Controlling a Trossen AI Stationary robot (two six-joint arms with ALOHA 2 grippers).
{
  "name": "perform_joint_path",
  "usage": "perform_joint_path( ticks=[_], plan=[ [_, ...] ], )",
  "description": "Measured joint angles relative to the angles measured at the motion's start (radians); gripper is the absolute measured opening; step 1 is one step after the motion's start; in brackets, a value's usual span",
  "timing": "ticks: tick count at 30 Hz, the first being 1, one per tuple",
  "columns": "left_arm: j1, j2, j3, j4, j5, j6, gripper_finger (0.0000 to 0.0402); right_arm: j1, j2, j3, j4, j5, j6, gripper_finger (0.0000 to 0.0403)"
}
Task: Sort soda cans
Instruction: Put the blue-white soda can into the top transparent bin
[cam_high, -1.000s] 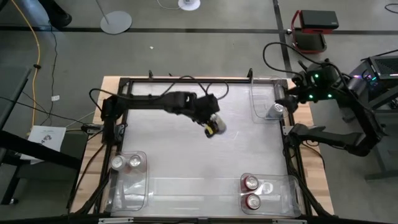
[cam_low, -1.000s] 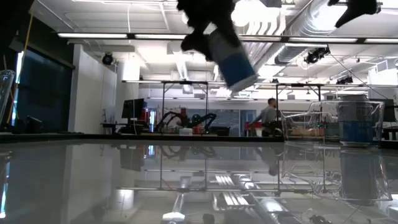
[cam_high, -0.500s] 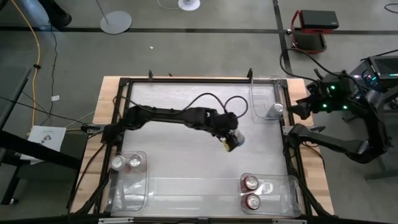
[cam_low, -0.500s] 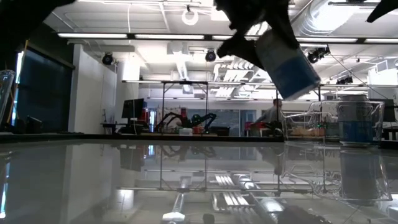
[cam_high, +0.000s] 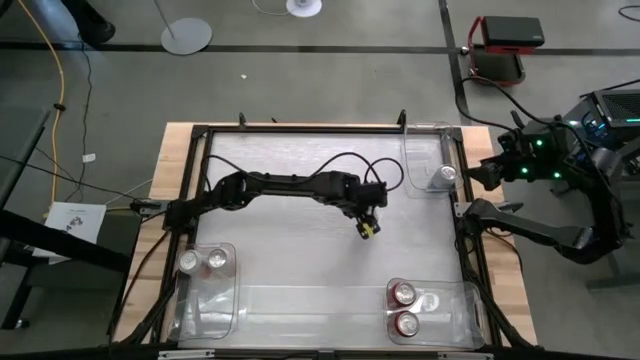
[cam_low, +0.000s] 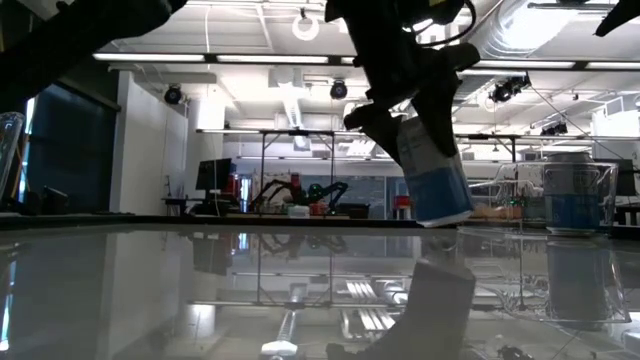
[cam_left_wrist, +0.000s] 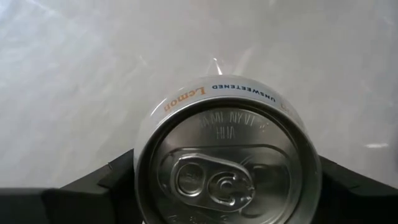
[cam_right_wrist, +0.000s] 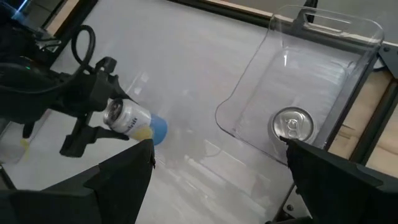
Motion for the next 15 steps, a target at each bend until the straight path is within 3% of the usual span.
perform_joint_path(
  ticks=[15],
  plan=[
    [0.034, 0.029, 0.000, 0.008, 0.033, -0.043, 0.0307, 0.000, 0.000, 0.000, 0.000, -0.012, -0.010, 0.0353]
  ],
)
